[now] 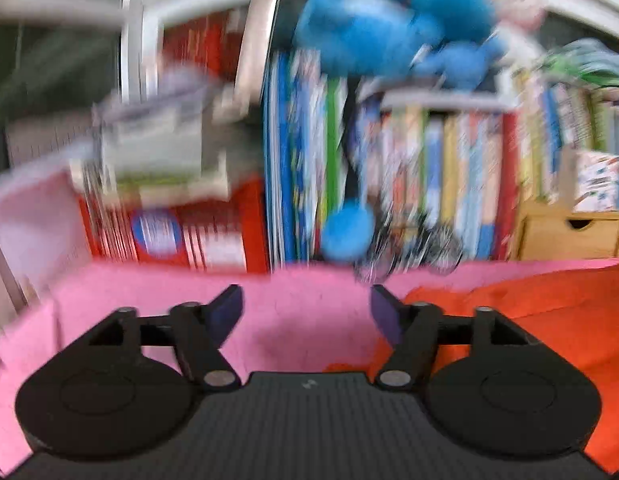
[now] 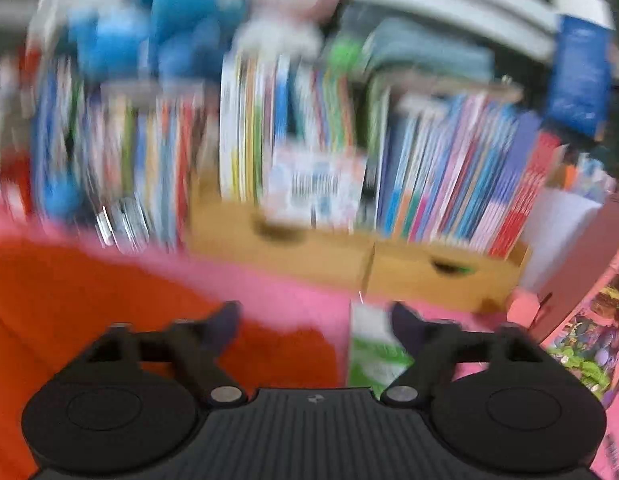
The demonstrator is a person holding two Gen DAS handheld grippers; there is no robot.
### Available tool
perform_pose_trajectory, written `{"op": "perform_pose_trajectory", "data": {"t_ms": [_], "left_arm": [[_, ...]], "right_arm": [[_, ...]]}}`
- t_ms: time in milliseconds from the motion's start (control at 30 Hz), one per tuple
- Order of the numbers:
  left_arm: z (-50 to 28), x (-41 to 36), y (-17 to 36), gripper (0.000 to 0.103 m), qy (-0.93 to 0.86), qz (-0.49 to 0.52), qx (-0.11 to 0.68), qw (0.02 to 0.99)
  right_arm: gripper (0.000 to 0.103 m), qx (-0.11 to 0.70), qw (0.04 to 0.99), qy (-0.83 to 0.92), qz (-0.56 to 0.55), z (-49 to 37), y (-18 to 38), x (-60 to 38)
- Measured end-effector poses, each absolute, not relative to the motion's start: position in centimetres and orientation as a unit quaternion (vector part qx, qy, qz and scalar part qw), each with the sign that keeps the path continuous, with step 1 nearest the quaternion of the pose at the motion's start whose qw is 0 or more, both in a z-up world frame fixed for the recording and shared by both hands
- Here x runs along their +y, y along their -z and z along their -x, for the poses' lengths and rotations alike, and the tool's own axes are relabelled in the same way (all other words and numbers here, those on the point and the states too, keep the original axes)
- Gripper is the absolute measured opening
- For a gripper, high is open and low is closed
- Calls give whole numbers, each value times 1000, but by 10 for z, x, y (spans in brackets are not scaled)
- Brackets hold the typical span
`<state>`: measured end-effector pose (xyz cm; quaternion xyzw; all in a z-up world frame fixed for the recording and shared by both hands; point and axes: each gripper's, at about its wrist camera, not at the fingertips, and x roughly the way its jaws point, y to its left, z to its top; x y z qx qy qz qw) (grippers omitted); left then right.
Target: Fold clothes
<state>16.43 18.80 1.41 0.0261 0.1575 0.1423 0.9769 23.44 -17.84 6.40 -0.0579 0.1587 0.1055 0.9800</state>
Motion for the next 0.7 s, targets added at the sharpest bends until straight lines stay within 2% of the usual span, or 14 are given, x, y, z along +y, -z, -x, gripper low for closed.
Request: {"op": "perform_pose_trajectory", "data": {"t_ms": [100, 167, 233, 267, 300, 467, 533, 600, 667, 700], "left_arm": [[-137, 161, -24, 79, -112, -54, 127, 984], [-127, 146, -27, 79, -83, -51, 128, 987], [-120, 129, -28, 79, -51, -47, 129, 989], [-119, 116, -27, 79, -38, -56, 129, 989], [-119, 104, -25, 79, -29, -70, 129, 989], [-127, 50, -11, 80, -11, -130, 133, 983], [-130, 43, -3, 81, -17, -131, 139, 981], [-134, 42, 3, 81, -18, -120, 150, 981], [-136, 44, 9, 85, -22, -110, 162, 980], [-138, 45, 11, 87, -24, -106, 168, 980]], "right_arm": [[103, 144, 985, -95, 26, -204, -69, -188], [99, 168, 981, -99, 13, -202, -58, -192], [52, 205, 972, -116, 1, -206, -47, -195], [14, 225, 967, -124, 2, -212, -41, -192], [11, 238, 963, -127, 8, -218, -37, -187], [12, 221, 964, -126, 81, -238, -32, -146], [17, 196, 968, -141, 71, -227, -41, -144], [44, 159, 970, -173, 62, -204, -48, -145], [56, 141, 967, -206, 57, -183, -48, -141], [56, 135, 964, -222, 55, -173, -47, -139]]}}
